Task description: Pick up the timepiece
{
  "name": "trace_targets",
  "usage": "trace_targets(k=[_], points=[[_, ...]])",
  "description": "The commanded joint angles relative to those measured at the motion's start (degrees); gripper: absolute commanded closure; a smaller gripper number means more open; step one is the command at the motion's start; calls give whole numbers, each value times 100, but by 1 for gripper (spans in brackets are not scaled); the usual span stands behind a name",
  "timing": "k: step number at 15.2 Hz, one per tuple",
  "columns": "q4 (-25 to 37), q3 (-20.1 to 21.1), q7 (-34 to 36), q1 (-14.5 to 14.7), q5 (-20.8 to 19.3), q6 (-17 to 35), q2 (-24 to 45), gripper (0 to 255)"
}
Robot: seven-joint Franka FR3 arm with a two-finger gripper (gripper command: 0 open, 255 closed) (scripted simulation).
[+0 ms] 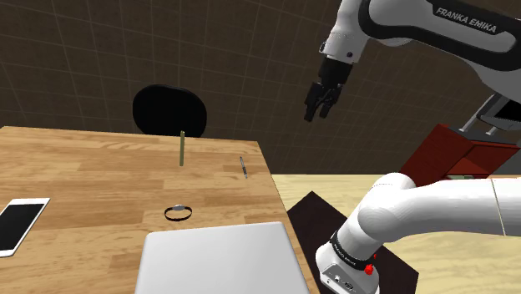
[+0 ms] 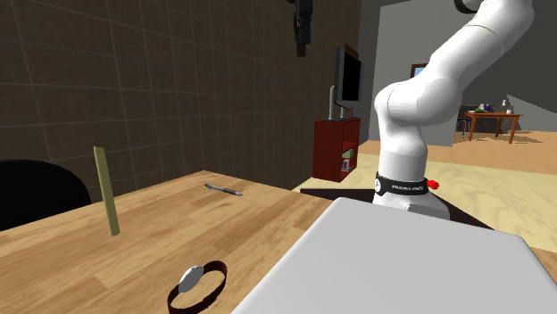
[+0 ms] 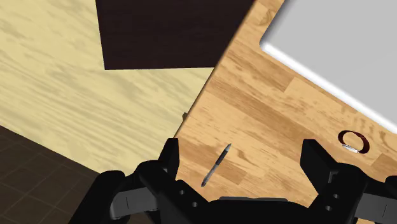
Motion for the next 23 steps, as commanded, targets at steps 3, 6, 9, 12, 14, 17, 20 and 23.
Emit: trace_targets(k=[3,6,9,12,14,17,20,23], points=[[-116,101,-106,121,65,331,229,0],[-243,258,-263,299,158,821,611,0],[-314,424,-419,471,241,1299,1035,0],[-332,596,-569,636,309,1761,1495,0],[-314,714,-664,742,343,2058,1819,0],[-246,894,-796,893,373,2483,2326,0],[-131,1078,-911,1034,369,2881,2852,0],[28,1264,-1005,1167,326,3248,3394,0]])
